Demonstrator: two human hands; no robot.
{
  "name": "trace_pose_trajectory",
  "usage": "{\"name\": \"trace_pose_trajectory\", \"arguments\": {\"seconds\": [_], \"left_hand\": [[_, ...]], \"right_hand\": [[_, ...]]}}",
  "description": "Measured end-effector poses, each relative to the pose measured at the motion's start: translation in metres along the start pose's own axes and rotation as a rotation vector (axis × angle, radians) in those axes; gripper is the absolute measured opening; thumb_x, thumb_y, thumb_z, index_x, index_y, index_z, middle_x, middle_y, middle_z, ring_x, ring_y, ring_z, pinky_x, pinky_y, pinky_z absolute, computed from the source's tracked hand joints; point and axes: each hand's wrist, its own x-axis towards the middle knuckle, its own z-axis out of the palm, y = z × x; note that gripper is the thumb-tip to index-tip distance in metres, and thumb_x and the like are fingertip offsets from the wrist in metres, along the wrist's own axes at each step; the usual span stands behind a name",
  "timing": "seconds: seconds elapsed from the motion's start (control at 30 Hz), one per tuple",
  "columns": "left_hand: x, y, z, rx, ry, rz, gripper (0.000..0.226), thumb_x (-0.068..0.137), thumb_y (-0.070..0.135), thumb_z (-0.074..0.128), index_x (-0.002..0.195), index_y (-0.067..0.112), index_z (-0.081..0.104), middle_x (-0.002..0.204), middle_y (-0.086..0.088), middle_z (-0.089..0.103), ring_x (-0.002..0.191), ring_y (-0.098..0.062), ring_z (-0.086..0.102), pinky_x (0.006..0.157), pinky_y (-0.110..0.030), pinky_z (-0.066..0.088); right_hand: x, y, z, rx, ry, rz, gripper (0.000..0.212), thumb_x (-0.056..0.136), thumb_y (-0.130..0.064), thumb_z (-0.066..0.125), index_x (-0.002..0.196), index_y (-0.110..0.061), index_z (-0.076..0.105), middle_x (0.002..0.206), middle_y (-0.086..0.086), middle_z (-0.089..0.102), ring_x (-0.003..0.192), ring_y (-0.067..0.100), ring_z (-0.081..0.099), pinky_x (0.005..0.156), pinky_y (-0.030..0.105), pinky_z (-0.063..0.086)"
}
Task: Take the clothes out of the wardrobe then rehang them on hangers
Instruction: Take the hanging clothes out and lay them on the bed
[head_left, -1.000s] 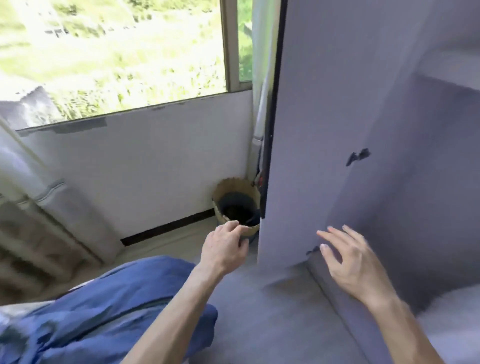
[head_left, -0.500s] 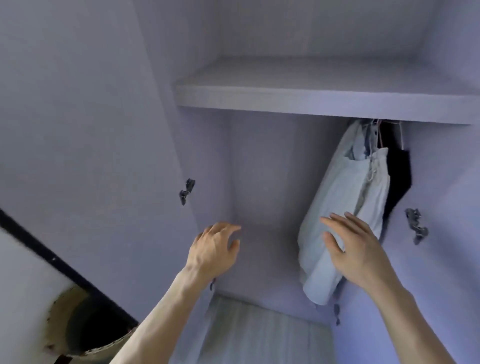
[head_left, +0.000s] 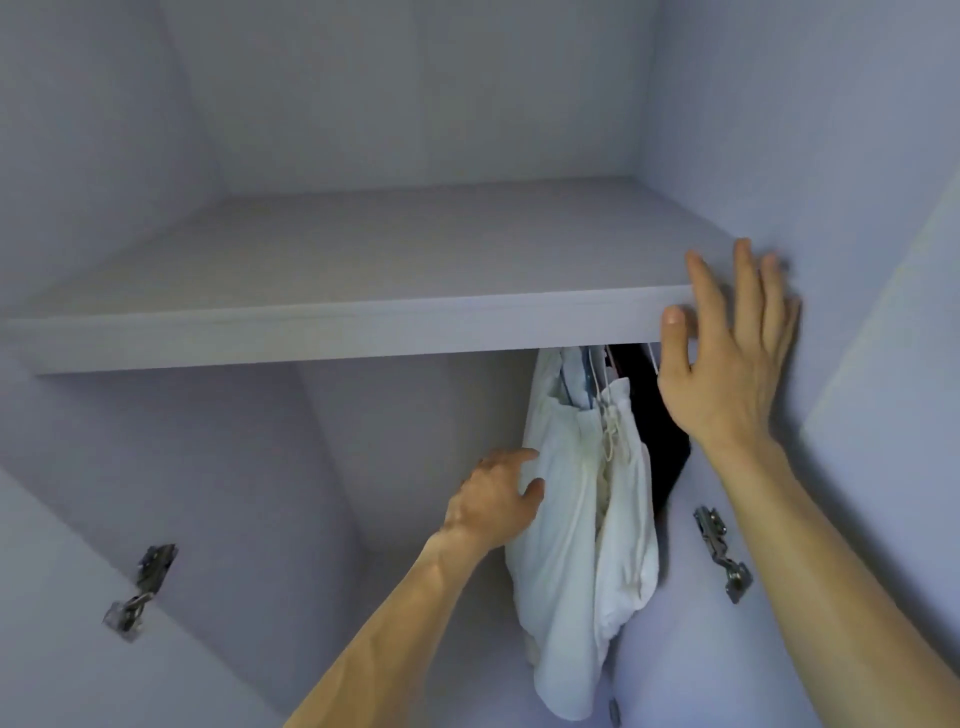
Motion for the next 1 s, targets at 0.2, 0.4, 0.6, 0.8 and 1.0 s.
{"name": "trace_pose_trajectory", "arguments": {"seconds": [0.2, 0.4, 0.6, 0.8, 1.0], "left_hand": [[0.073, 0.022, 0.045, -0.214, -0.077, -0.053, 0.058, 0.097, 0.048, 0.052, 0.15, 0.032, 0.033, 0.149, -0.001, 0.043, 0.133, -0.024, 0.048, 0.107, -0.037, 0.044], [0.116, 0.047, 0.073, -0.269, 0.021, -0.064, 0.057, 0.099, 0.037, 0.052, 0.151, 0.022, 0.033, 0.149, -0.006, 0.038, 0.136, -0.028, 0.042, 0.111, -0.038, 0.039], [0.138, 0.059, 0.069, -0.362, 0.041, -0.252, 0.035, 0.089, 0.032, 0.062, 0.119, 0.013, 0.058, 0.127, -0.007, 0.05, 0.105, -0.023, 0.059, 0.09, -0.03, 0.051], [0.131, 0.045, 0.048, -0.437, 0.191, -0.314, 0.022, 0.091, 0.029, 0.055, 0.109, 0.015, 0.059, 0.114, -0.006, 0.053, 0.105, -0.029, 0.059, 0.095, -0.04, 0.05], [0.111, 0.042, 0.04, -0.415, 0.246, -0.159, 0.033, 0.096, 0.017, 0.05, 0.129, 0.02, 0.047, 0.116, -0.006, 0.064, 0.102, -0.03, 0.063, 0.084, -0.035, 0.052]], "right_hand": [[0.007, 0.018, 0.066, -0.053, 0.338, -0.038, 0.039, 0.103, -0.034, 0.032, 0.13, -0.024, 0.057, 0.145, 0.009, 0.05, 0.147, 0.031, 0.03, 0.116, 0.063, 0.015], [0.008, 0.027, 0.081, -0.076, 0.422, -0.086, 0.04, 0.101, -0.035, 0.03, 0.13, -0.027, 0.055, 0.143, 0.005, 0.05, 0.145, 0.03, 0.033, 0.115, 0.061, 0.017], [0.009, 0.027, 0.082, -0.075, 0.428, -0.08, 0.038, 0.101, -0.036, 0.029, 0.129, -0.027, 0.054, 0.14, 0.005, 0.051, 0.144, 0.029, 0.034, 0.115, 0.061, 0.018], [0.009, 0.025, 0.079, -0.085, 0.411, -0.066, 0.038, 0.1, -0.036, 0.028, 0.126, -0.027, 0.055, 0.14, 0.005, 0.051, 0.143, 0.027, 0.034, 0.115, 0.061, 0.018], [0.009, 0.02, 0.075, -0.083, 0.407, -0.039, 0.038, 0.101, -0.035, 0.029, 0.122, -0.024, 0.058, 0.138, 0.007, 0.053, 0.144, 0.028, 0.034, 0.115, 0.061, 0.018]]}}
